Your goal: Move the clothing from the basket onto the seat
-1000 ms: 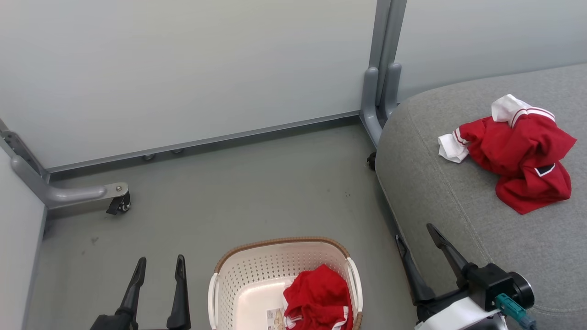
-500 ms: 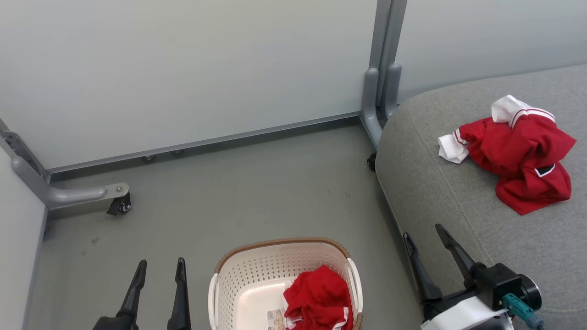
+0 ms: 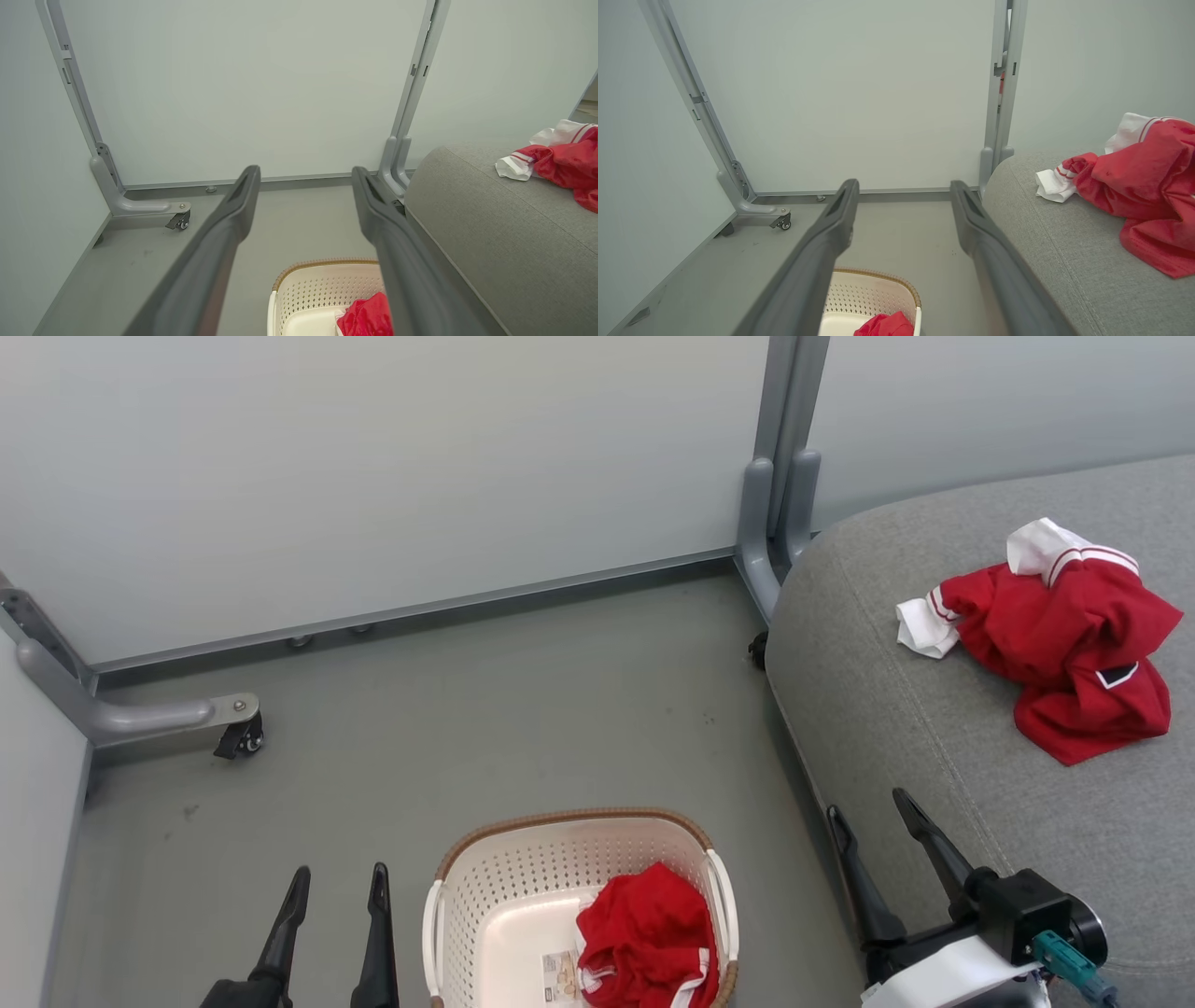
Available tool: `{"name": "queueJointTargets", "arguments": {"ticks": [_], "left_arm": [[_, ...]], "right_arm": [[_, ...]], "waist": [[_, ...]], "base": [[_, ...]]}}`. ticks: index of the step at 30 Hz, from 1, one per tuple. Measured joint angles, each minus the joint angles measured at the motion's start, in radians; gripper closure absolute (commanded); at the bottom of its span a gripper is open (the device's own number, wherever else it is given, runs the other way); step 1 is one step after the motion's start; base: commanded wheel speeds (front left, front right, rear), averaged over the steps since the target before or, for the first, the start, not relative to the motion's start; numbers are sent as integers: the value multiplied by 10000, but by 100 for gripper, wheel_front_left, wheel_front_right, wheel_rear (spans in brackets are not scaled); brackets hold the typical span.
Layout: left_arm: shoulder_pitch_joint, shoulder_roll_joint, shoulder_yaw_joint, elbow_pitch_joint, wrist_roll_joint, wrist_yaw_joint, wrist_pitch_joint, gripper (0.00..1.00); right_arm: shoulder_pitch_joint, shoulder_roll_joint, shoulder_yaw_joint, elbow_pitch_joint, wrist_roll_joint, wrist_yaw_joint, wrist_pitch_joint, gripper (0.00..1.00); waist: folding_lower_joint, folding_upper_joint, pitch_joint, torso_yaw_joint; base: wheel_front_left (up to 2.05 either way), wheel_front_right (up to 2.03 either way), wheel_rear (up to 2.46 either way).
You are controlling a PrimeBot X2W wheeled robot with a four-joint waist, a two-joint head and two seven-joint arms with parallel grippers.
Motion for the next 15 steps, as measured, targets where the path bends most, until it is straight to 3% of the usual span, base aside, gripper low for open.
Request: {"name": "queueJointTargets", "arguments": {"ticks": [8,15], "left_arm": [[-677,0,-326,81,40,-105,0,0],[-2676,-4,-909,428,506,-370,-2,0]], "right_arm": [[-551,-2,-286,-431,-194,0,0,0],[-1985,-12,-1097,-1292,-127,0,-2,0]], "waist": [[0,0,775,0],[1,0,2553,26]], "base": [[0,0,0],[0,0,0]]}}
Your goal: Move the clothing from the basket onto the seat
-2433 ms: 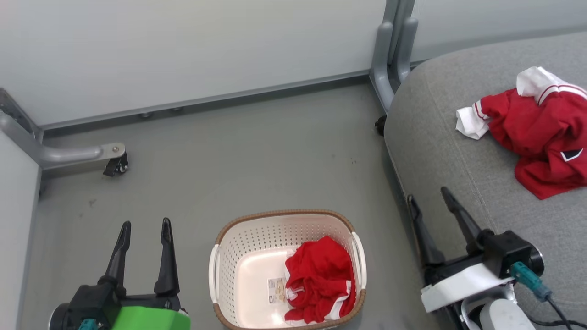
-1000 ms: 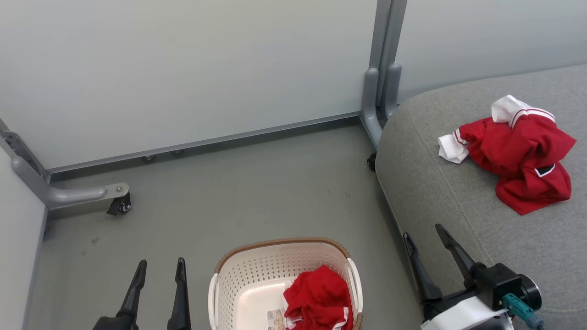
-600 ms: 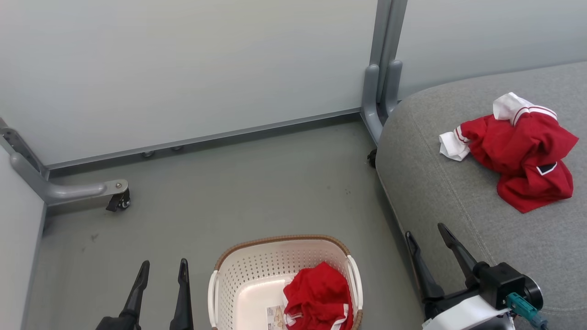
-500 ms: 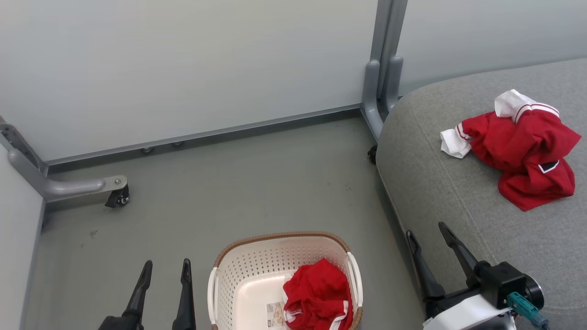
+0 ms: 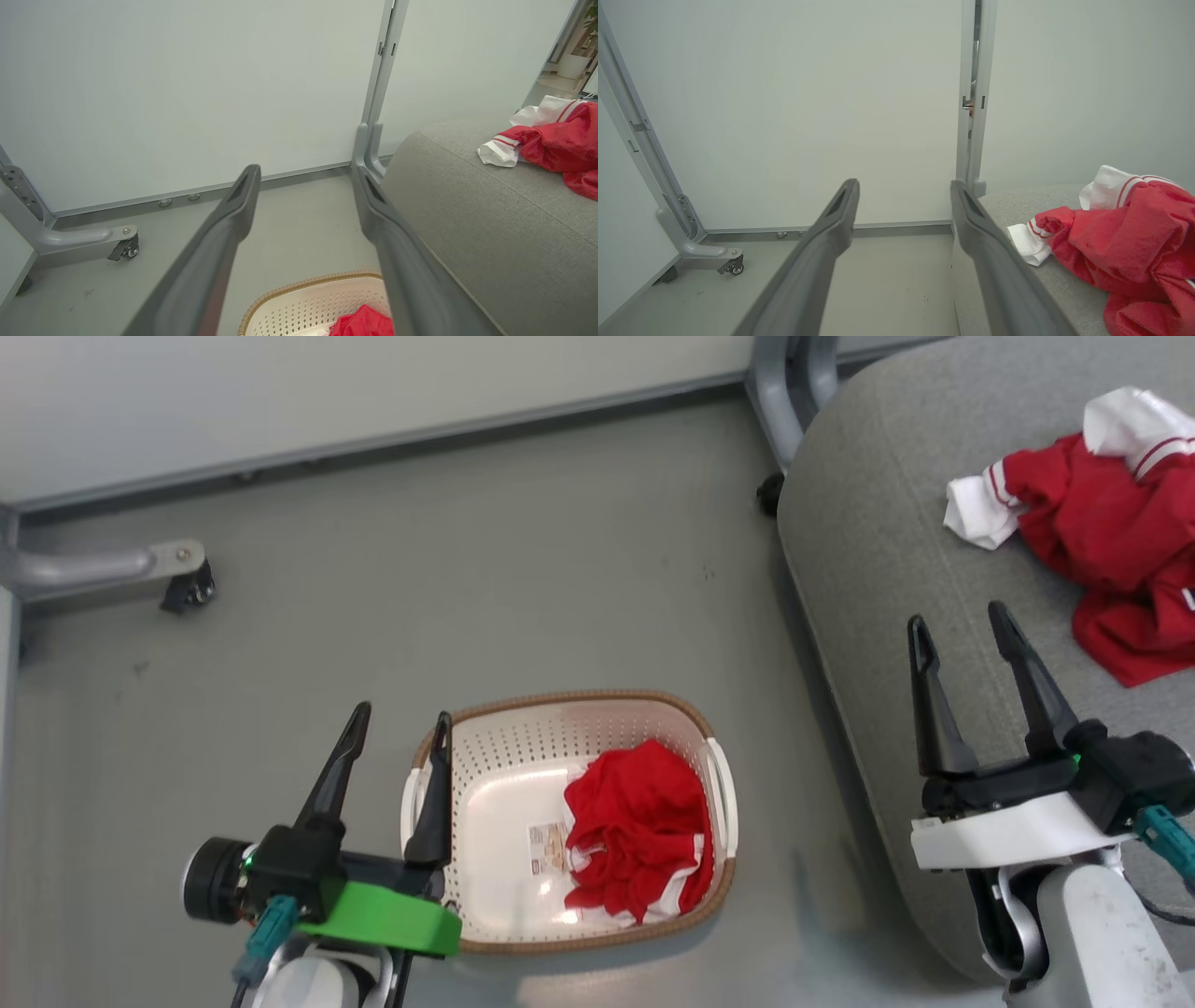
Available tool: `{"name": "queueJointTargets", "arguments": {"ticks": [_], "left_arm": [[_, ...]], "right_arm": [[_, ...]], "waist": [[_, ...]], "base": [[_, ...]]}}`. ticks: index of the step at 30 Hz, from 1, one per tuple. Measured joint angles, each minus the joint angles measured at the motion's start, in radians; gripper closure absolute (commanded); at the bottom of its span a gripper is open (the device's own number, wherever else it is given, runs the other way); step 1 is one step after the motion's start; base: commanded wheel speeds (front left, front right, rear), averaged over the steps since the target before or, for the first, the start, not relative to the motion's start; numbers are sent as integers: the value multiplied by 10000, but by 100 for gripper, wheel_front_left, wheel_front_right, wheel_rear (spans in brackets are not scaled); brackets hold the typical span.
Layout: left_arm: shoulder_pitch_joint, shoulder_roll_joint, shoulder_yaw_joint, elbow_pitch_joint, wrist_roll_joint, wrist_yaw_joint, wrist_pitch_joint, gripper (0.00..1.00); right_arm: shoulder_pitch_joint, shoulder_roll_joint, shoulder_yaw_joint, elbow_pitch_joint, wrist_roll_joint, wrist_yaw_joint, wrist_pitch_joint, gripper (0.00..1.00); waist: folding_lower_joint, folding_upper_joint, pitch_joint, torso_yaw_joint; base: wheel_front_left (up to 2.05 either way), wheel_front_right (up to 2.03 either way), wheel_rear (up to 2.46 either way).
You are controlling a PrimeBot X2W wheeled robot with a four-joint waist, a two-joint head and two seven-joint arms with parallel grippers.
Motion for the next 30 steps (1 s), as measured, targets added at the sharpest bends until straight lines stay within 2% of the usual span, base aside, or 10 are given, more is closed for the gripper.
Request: {"name": "queueJointTargets", "arguments": {"ticks": [8,15,20,30], "left_arm": [[-1948,134,-1024,1057,706,-188,2,0],[-4159,966,-2836,2441,541,-194,0,0],[-5848,1450,-4554,3593,382,-199,4,0],[-8491,1825,-8470,5820,493,-203,2,0]], "right_arm": [[-1186,8,-422,-656,-150,0,2,0],[-2022,10,-953,-1271,-33,0,2,0],[-2484,4,-1239,-1720,35,0,2,0],[-2946,0,-1223,-2349,-337,0,0,0]], "waist": [[0,0,2102,22],[1,-1,3909,-148],[2,0,5120,-350],[3,0,7236,-693]], "base": [[0,0,0],[0,0,0],[0,0,0],[0,0,0]]}}
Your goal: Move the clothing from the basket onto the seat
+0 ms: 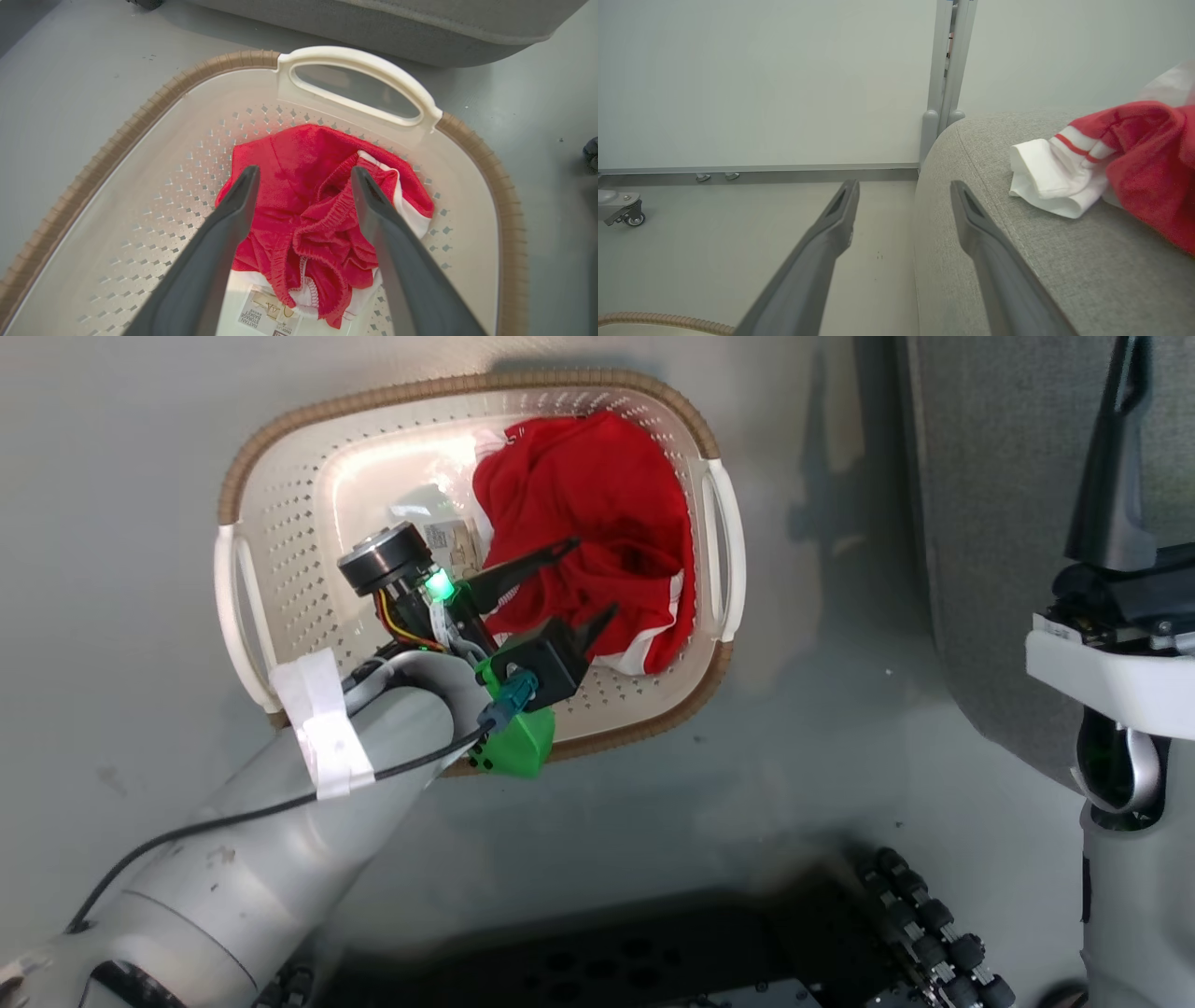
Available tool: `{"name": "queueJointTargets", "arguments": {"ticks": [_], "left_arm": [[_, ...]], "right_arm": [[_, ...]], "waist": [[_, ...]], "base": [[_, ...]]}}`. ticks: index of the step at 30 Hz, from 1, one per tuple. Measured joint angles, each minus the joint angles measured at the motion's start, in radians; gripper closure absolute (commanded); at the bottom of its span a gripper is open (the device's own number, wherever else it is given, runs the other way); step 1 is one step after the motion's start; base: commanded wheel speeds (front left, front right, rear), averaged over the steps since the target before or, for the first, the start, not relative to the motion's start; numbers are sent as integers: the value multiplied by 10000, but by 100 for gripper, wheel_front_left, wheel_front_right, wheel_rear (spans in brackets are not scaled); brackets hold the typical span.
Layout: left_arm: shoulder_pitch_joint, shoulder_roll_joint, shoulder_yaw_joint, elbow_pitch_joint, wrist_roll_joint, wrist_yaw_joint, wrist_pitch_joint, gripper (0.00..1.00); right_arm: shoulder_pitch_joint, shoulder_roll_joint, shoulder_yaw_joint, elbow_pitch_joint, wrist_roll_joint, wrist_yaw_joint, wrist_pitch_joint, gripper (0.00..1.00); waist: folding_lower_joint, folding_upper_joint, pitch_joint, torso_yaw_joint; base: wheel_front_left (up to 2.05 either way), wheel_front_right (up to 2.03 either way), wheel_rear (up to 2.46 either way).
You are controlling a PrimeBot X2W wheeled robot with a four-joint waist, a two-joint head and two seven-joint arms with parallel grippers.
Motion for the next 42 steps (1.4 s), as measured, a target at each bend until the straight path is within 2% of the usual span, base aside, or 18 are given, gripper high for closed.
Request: {"name": "queueJointTargets", "arguments": {"ticks": [4,14,27,36,42], "left_arm": [[-715,-81,-495,740,-201,0,0,0],[-1712,-750,-1797,2265,-422,0,0,0],[-2096,-1097,-2077,3325,-27,38,0,0],[-2290,-1440,-2266,3557,270,15,0,0],[-2304,-1492,-2339,3960,477,140,-2,0]], "right_arm": [[-12,-128,328,-236,-529,0,2,0],[5,-569,642,-901,-729,0,2,0],[260,-732,807,-1574,-963,0,2,0],[480,-736,798,-1747,-980,0,2,0],[714,-757,736,-1847,-941,0,2,0]], "waist": [[0,0,670,-89],[-1,0,1607,-188],[-2,0,1804,-227],[-2,0,1830,-284],[-2,0,1806,-419]], "base": [[0,0,0],[0,0,0],[0,0,0],[0,0,0],[0,0,0]]}}
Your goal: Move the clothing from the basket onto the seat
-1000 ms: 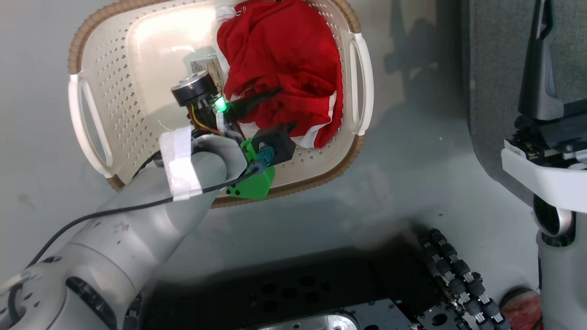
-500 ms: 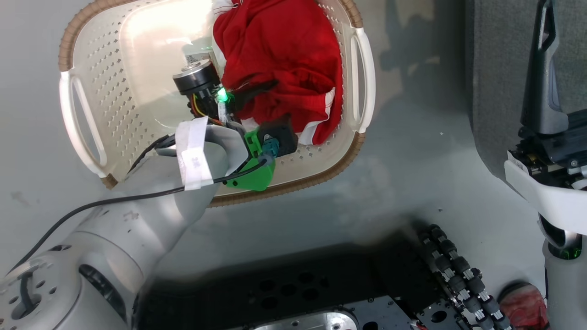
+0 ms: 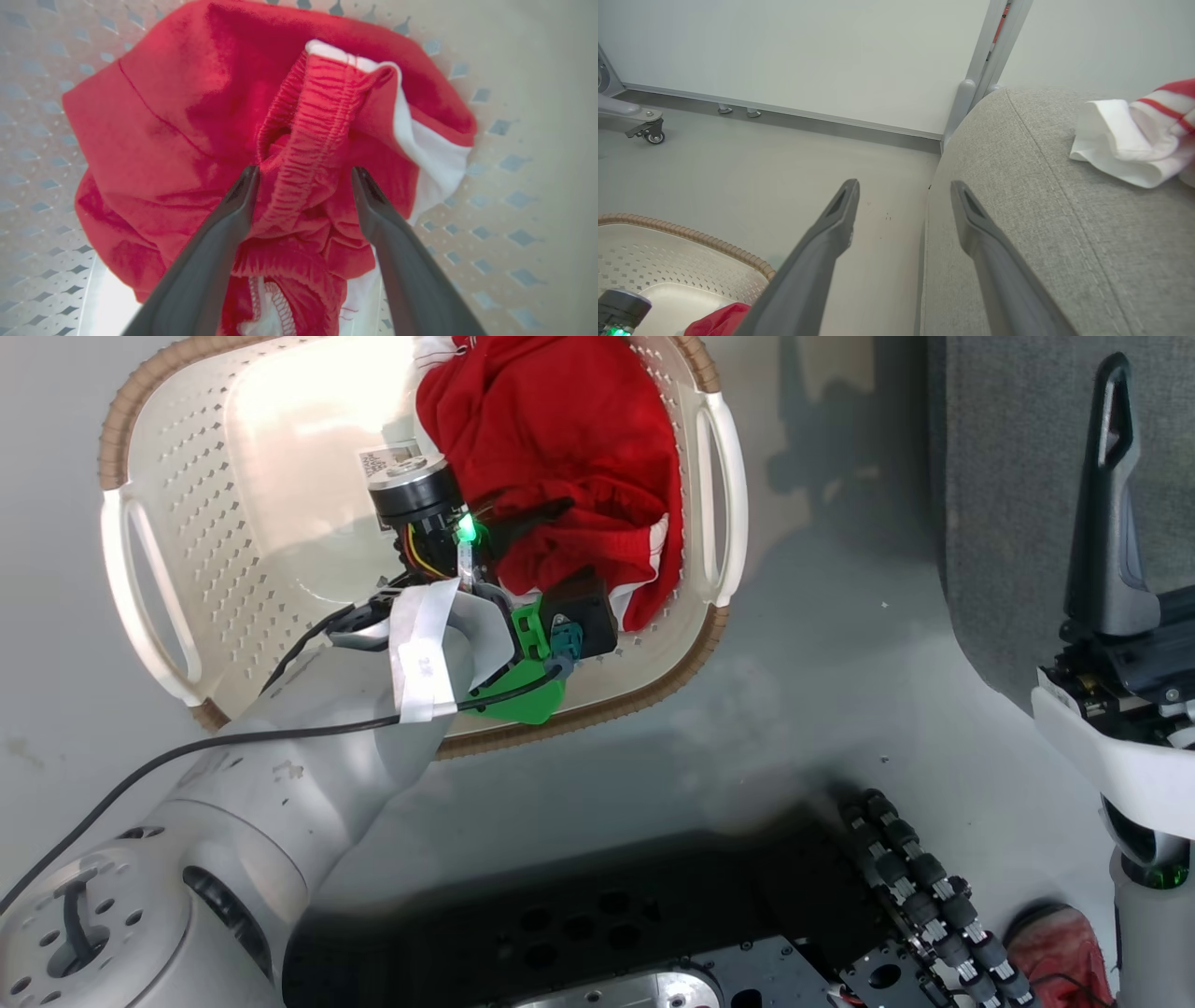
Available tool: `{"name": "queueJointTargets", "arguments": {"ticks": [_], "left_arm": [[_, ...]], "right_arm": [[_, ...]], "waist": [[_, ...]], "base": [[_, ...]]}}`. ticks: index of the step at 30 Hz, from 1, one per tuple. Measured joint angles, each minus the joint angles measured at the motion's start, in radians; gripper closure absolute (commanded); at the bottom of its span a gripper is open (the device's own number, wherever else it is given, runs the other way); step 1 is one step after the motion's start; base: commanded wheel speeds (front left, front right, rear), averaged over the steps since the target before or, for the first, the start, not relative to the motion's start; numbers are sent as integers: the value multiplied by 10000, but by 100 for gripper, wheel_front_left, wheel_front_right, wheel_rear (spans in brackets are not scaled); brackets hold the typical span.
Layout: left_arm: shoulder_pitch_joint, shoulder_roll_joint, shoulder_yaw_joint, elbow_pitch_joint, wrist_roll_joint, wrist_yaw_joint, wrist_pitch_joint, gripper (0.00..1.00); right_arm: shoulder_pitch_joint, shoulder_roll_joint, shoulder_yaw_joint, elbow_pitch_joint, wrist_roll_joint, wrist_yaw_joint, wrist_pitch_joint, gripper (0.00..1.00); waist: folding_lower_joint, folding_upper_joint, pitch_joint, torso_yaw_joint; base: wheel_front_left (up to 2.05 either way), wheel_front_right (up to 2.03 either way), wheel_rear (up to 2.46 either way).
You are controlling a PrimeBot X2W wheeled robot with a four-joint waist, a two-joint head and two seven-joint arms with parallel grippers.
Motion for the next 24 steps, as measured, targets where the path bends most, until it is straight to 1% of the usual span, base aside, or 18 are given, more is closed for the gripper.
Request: {"name": "queueJointTargets", "arguments": {"ticks": [3,5,6,7,12,15,21,24], "left_arm": [[-2,-42,-15,176,12,10,2,0],[-16,-67,-29,245,38,65,2,54],[-35,-81,-29,284,40,136,0,73],[-43,-90,-33,320,46,205,2,100],[-61,-151,-54,587,107,366,0,100],[-113,-163,-29,573,104,552,0,100],[-171,-125,146,90,-19,907,2,100],[-194,6,368,-445,-171,1164,2,100]], "right_arm": [[176,6,-102,-73,15,0,0,0],[261,12,-134,-134,23,0,0,0],[314,15,-148,-159,23,0,0,0],[337,17,-157,-174,23,0,0,0],[375,31,-142,-219,23,0,0,0],[321,56,-119,-215,29,0,0,0],[-160,119,-77,-79,117,0,0,0],[-679,190,73,46,169,0,0,0]], "waist": [[0,0,-3,-78],[0,0,6,-103],[0,0,18,-107],[0,0,28,-105],[0,0,90,-61],[0,0,112,-13],[0,0,72,100],[0,0,-62,112]], "base": [[0,0,0],[0,0,0],[0,0,0],[0,0,0],[0,0,0],[0,0,0],[0,0,0],[0,0,0]]}}
